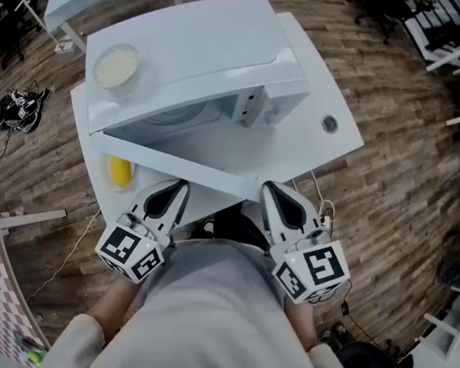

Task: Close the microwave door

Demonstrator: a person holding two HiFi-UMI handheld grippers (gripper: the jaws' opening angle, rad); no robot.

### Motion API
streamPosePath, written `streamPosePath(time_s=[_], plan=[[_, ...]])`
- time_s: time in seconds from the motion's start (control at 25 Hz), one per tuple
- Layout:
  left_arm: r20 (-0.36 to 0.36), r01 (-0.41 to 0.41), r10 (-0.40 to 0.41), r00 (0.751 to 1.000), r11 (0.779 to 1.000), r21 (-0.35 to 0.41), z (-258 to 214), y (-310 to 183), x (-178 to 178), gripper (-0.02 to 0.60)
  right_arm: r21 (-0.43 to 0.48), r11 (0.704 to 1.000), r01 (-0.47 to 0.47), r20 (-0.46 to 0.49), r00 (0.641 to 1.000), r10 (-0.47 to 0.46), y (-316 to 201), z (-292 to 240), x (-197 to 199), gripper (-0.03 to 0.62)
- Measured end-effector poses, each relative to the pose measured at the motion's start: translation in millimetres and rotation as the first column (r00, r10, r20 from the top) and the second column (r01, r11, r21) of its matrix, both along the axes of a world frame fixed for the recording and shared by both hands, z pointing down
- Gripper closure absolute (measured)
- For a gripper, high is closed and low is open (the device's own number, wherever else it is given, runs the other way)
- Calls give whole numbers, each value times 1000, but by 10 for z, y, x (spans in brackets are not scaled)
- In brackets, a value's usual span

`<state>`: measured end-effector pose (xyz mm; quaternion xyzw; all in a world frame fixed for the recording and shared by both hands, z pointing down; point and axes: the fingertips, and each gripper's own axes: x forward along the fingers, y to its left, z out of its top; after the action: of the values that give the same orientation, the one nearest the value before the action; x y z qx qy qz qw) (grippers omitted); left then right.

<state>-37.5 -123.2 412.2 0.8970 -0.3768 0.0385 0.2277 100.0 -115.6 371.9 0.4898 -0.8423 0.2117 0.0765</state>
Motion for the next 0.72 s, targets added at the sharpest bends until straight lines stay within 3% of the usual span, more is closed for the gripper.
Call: streamPosePath(time_s=[0.72], plan=[[-10,26,-26,1000,1000,-5,48,-176,6,563,-10,1000,-8,14,1000,8,-87,48,64,571]])
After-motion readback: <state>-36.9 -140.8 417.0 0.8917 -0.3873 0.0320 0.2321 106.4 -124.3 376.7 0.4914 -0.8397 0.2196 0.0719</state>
